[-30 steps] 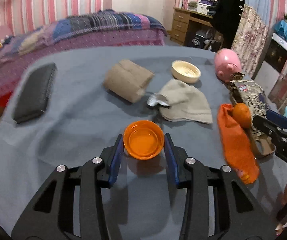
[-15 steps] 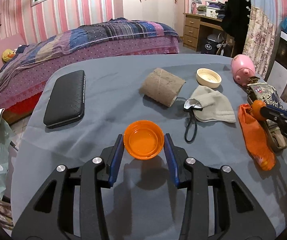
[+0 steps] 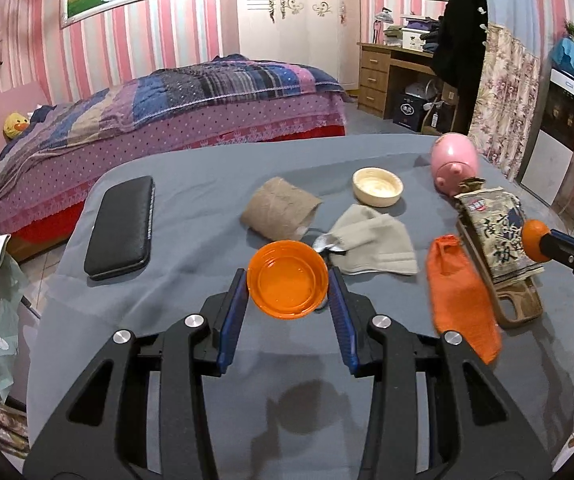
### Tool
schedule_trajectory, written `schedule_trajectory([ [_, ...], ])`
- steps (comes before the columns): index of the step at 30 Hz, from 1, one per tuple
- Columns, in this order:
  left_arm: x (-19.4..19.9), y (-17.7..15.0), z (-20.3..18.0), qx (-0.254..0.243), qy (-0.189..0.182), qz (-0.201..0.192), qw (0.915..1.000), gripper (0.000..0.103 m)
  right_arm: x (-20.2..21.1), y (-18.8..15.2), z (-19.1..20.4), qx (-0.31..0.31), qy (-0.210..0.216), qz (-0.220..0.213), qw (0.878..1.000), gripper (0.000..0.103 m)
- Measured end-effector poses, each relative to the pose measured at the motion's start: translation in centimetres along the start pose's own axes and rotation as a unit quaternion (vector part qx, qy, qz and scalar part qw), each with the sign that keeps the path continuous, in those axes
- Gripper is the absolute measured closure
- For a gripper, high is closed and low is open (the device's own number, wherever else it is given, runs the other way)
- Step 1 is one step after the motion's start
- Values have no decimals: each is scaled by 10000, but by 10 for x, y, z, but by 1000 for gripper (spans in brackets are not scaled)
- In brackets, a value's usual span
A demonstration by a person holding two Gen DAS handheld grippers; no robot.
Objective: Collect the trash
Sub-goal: 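Grasp the orange cap with the left gripper while the right grasps the orange fruit, then carry the cap and orange over the blue basket and open both grippers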
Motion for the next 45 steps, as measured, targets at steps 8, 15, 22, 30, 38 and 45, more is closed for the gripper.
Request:
schedule_trajectory([
  [8, 18, 20, -43, -104, -182, -212, 9996, 64, 39, 3, -59, -224, -310, -221, 9990, 88],
  [15, 25, 40, -106, -305, -499, -378, 9976, 64, 79, 2, -140, -641, -791, -427, 9939, 88],
  [22, 34, 49, -196, -579, -1048, -461, 9917, 64, 123, -6, -241, -1149, -1632, -629, 9779, 88],
  [30, 38, 46, -299, -1008, -1632, -469, 9803, 64, 165, -25, -325, -1432, -2575, -747, 9527, 88],
  [38, 41, 39, -384, -1294, -2125, -491, 9673, 64, 180, -46, -375, -1719, -2953, -638, 9377, 88],
  [45, 35, 26, -455, -1616, -2455, -426, 9549, 64, 186, -65, -406, -1795, -3276, -479, 9264, 88],
])
Point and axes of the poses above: each gripper's, at about its wrist camera, not at the fingertips, and x roughly against the way its jaws point, z to its left, y to its top, the point moved 10 cm from there along -x, roughly the way its jaws point, and after that the axes turned 2 degrees about y, right-handed, at the moved point
